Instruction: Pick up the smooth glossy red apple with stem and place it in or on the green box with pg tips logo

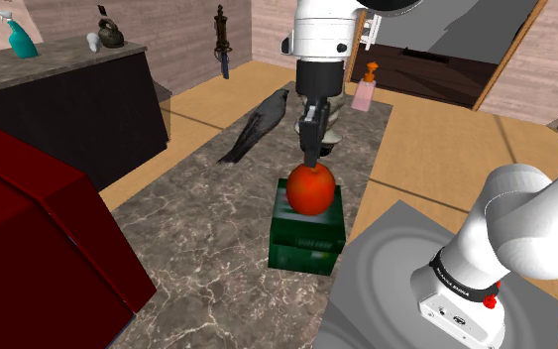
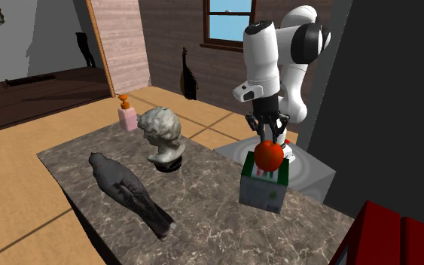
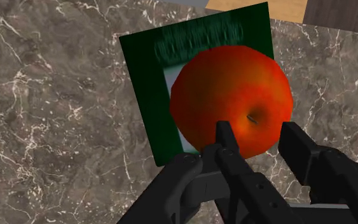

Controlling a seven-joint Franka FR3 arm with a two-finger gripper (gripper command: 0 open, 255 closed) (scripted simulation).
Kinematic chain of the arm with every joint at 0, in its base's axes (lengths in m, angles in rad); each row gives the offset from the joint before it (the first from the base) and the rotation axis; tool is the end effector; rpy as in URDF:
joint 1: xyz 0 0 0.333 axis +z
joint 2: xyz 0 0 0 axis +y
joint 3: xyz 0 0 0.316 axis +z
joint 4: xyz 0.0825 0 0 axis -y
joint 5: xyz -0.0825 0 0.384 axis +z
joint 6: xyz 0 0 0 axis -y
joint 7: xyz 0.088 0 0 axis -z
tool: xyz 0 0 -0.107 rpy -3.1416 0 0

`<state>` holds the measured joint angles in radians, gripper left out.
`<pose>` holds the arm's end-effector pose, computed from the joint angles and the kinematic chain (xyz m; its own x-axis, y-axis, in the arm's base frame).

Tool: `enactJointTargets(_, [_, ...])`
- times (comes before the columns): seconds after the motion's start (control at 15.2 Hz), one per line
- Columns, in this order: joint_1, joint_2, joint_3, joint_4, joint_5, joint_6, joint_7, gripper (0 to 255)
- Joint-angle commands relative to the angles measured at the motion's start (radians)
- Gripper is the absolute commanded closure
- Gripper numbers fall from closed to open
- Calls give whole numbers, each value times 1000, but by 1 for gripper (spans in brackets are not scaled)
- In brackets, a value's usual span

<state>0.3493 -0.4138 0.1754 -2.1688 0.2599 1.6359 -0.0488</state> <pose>0.3443 0.2399 0.5482 0.8556 0.5044 -0.1160 0.4794 -0.8568 -0.1898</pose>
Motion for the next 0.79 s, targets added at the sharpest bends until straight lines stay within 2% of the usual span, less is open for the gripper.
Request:
enactJointTargets(0.0, [0, 0, 0, 0, 0, 0, 0, 0])
enactJointTargets(0.26, [0, 0, 0, 0, 0, 0, 0, 0])
enactJointTargets(0.53, [-10, 30, -19, 149, -15, -121, 7, 0])
enactJointTargets(0.73, [-10, 30, -19, 149, -15, -121, 7, 0])
